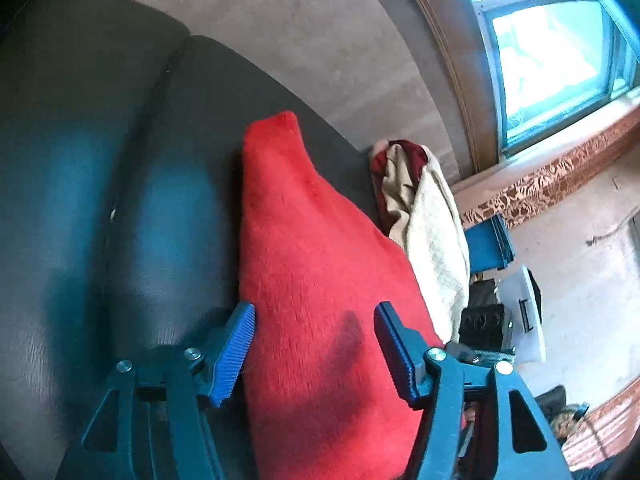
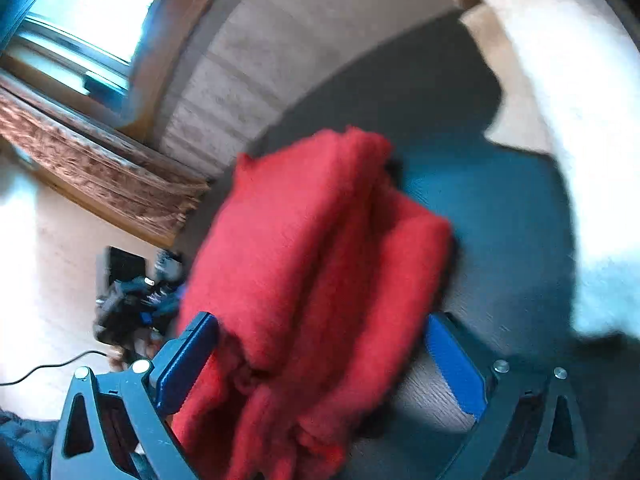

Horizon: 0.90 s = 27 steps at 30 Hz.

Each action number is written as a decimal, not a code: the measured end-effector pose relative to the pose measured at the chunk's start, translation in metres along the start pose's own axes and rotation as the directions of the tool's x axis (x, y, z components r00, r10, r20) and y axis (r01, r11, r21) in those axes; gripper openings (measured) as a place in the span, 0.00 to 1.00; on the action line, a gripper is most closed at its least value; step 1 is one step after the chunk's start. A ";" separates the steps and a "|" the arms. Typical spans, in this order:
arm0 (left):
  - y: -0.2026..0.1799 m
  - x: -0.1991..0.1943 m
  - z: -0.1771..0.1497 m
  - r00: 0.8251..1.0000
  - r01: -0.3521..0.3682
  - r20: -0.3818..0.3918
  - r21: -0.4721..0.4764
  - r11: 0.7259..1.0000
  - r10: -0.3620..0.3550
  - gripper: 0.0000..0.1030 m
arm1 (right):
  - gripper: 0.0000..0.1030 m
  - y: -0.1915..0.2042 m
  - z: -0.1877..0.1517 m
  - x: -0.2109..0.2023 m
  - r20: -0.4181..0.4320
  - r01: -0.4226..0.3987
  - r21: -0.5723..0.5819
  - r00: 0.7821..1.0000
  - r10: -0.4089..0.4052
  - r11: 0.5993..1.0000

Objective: Fold clothes

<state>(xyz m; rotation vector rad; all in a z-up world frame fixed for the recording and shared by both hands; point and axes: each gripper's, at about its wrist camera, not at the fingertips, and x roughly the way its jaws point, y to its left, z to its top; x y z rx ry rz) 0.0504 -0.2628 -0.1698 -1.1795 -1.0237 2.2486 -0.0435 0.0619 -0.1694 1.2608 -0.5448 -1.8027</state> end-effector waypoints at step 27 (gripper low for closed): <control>-0.010 0.036 -0.004 0.997 -0.001 -0.075 0.089 0.996 0.007 0.38 | 0.65 0.016 0.000 0.022 -0.044 0.155 -0.028 0.987 -0.157 0.987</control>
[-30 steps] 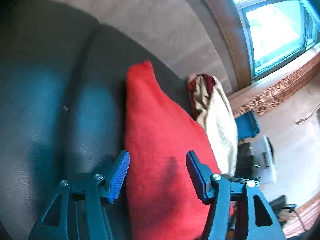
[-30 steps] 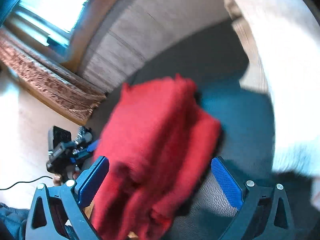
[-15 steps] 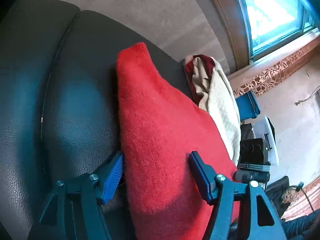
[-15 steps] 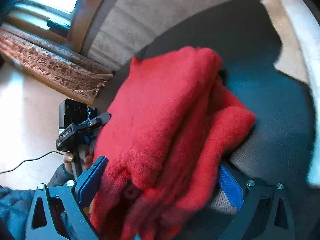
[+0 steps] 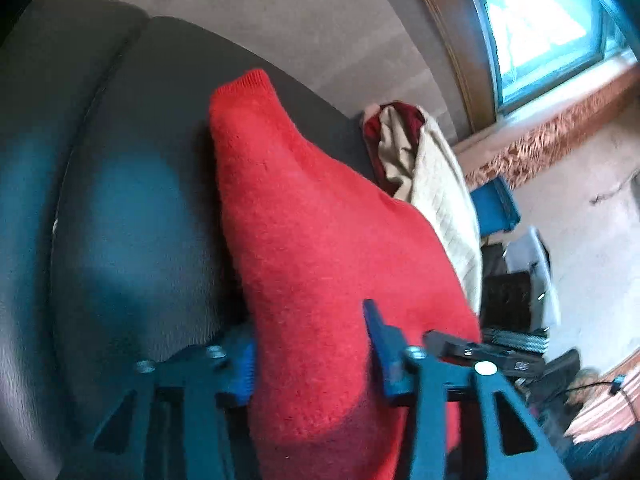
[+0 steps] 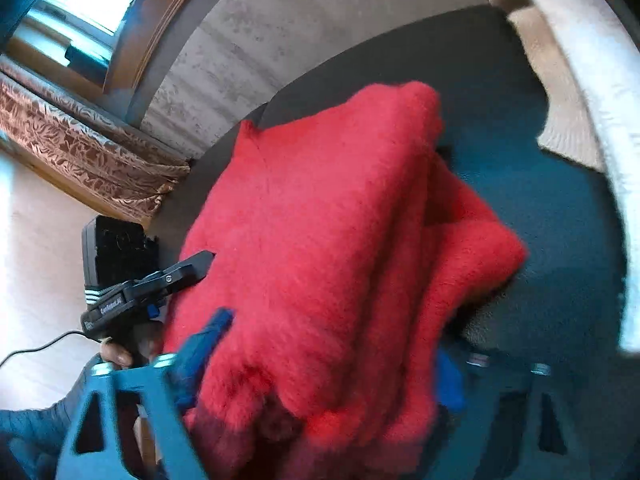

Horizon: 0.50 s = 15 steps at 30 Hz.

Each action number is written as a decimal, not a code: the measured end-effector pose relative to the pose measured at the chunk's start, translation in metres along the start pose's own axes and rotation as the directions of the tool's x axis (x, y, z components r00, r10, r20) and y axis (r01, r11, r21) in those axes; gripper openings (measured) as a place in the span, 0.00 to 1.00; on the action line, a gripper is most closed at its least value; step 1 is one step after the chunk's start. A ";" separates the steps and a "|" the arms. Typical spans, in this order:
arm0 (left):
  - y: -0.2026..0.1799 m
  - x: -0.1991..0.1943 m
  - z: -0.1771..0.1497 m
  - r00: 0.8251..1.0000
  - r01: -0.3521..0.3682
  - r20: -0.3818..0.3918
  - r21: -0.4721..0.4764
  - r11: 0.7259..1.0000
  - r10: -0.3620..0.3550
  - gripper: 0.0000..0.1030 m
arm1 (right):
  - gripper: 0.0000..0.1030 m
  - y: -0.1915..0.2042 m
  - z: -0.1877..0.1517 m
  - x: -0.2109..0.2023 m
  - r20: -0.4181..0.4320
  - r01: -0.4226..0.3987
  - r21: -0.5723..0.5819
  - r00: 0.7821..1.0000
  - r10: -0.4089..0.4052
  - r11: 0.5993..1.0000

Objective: Fold clothes

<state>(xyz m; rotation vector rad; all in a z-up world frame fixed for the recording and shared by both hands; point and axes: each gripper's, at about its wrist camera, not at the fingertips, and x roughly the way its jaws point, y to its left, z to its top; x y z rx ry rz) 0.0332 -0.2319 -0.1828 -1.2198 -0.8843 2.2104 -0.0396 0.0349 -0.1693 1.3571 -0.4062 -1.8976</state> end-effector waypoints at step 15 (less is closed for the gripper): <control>0.002 -0.243 -0.077 0.817 -0.215 0.519 -0.129 0.968 0.251 0.34 | 0.61 0.150 0.005 0.097 -0.186 -0.398 -0.144 0.910 0.370 0.906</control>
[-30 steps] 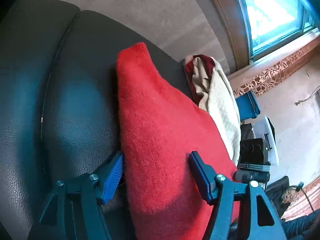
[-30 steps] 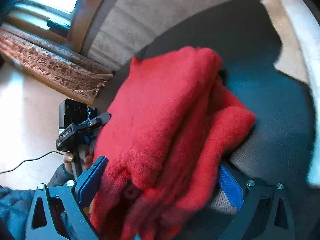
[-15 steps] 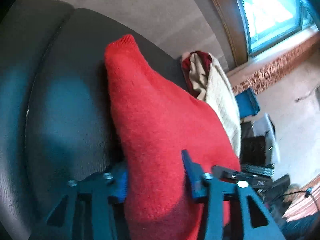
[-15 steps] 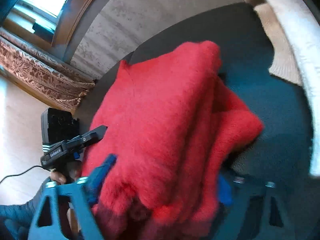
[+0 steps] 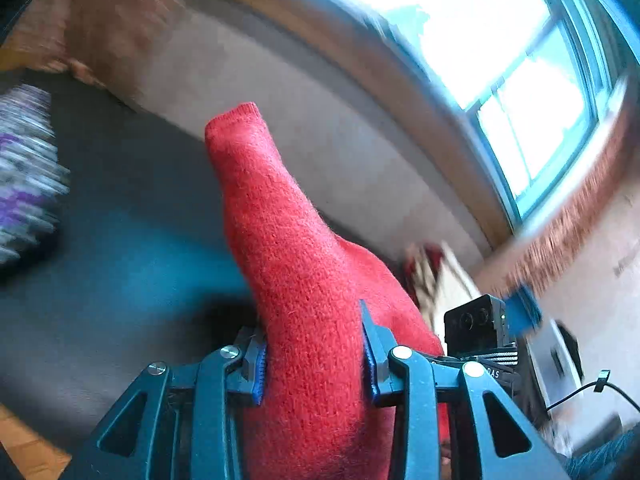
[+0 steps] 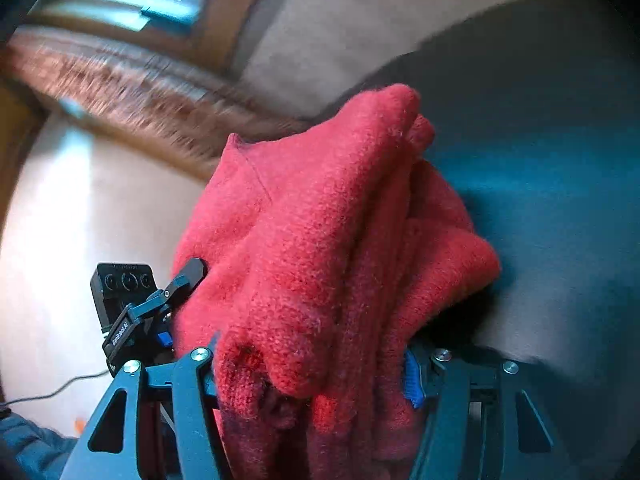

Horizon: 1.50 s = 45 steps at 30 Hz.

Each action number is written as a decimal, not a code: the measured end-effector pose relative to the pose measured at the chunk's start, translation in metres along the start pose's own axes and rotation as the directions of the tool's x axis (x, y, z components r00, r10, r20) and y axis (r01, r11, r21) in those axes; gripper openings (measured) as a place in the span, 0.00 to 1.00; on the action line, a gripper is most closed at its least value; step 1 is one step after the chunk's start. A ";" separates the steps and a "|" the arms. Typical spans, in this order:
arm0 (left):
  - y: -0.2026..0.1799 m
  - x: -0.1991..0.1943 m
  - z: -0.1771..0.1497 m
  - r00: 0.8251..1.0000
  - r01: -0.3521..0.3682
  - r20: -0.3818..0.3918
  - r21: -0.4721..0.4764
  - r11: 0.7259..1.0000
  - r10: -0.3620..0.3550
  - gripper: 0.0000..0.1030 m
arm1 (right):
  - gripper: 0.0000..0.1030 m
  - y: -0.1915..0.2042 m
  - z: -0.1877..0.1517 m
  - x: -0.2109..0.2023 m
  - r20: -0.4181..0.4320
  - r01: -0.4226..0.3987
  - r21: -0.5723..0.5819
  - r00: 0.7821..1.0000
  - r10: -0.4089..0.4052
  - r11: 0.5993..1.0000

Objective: Fold clothes

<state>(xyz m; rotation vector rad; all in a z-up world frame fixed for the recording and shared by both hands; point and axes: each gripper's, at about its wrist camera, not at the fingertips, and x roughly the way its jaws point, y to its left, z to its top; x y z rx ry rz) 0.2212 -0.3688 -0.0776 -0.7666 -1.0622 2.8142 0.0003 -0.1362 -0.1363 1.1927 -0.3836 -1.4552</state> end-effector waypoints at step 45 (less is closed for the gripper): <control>0.269 -0.108 0.132 0.749 -0.630 0.058 -0.245 0.737 0.660 0.28 | 0.84 0.222 0.060 0.422 -0.276 -0.101 -0.799 0.938 -0.211 0.593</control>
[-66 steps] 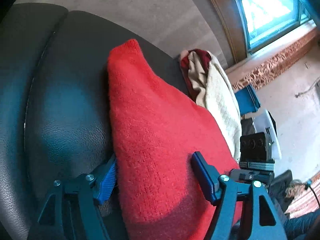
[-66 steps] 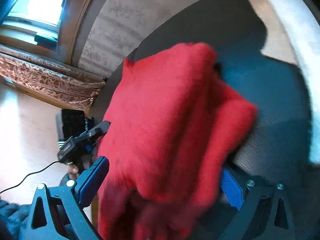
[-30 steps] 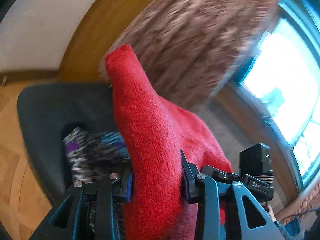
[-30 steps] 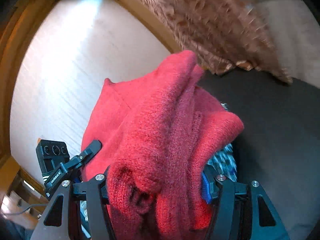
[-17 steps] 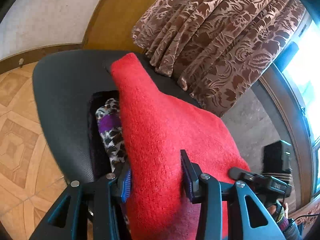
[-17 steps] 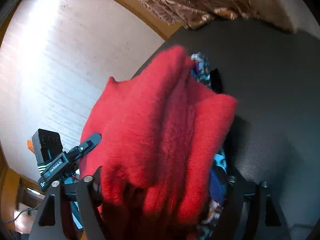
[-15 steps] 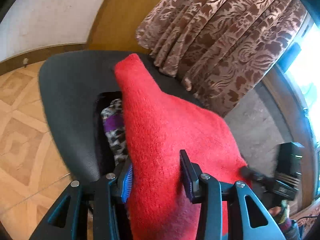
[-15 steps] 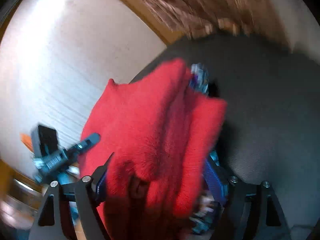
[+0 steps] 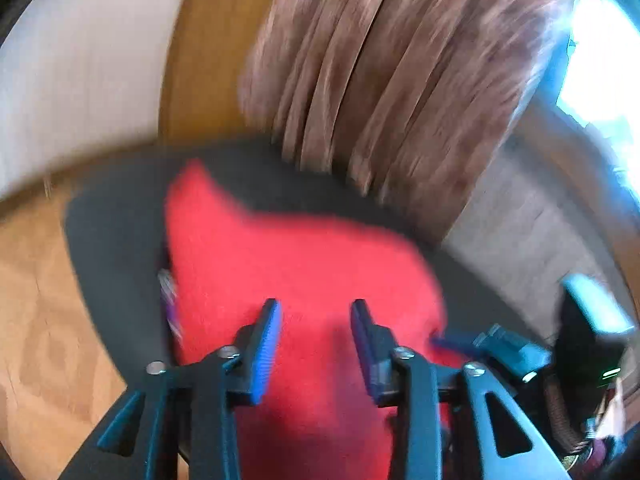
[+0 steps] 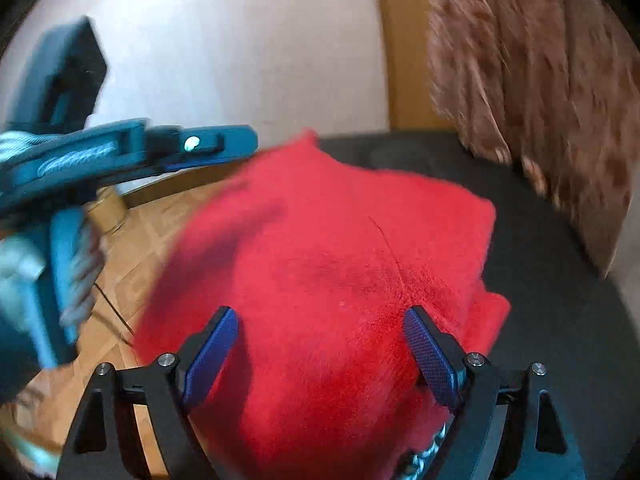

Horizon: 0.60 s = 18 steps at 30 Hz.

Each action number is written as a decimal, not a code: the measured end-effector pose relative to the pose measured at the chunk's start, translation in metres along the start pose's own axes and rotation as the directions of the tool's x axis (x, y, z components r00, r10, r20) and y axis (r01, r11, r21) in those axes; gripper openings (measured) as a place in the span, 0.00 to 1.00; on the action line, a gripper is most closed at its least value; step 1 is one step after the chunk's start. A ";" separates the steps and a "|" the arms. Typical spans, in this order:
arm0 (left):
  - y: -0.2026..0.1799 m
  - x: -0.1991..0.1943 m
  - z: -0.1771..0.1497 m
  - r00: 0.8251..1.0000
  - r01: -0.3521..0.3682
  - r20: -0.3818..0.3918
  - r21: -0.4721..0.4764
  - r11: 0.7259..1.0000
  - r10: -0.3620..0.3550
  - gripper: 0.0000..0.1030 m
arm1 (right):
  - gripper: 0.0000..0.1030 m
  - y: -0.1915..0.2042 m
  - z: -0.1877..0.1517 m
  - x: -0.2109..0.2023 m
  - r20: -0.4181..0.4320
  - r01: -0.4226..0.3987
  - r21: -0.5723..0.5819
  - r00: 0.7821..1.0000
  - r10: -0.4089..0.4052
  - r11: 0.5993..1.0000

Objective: Fold clothes

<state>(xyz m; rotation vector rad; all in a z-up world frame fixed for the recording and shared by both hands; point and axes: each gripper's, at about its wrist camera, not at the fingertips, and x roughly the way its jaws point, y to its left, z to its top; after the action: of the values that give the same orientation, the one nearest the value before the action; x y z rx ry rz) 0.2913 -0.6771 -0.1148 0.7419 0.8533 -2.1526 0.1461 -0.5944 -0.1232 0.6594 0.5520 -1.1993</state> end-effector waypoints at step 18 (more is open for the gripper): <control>-0.032 -0.063 -0.018 0.921 -0.332 0.245 0.086 0.940 0.303 0.31 | 0.99 0.026 -0.013 -0.038 0.074 0.143 0.081 0.986 -0.149 0.986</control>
<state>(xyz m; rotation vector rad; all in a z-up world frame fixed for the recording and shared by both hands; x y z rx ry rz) 0.3082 -0.6223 -0.0704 0.6298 0.4447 -1.9614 0.1605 -0.5545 -0.1014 0.6400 0.4967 -1.3836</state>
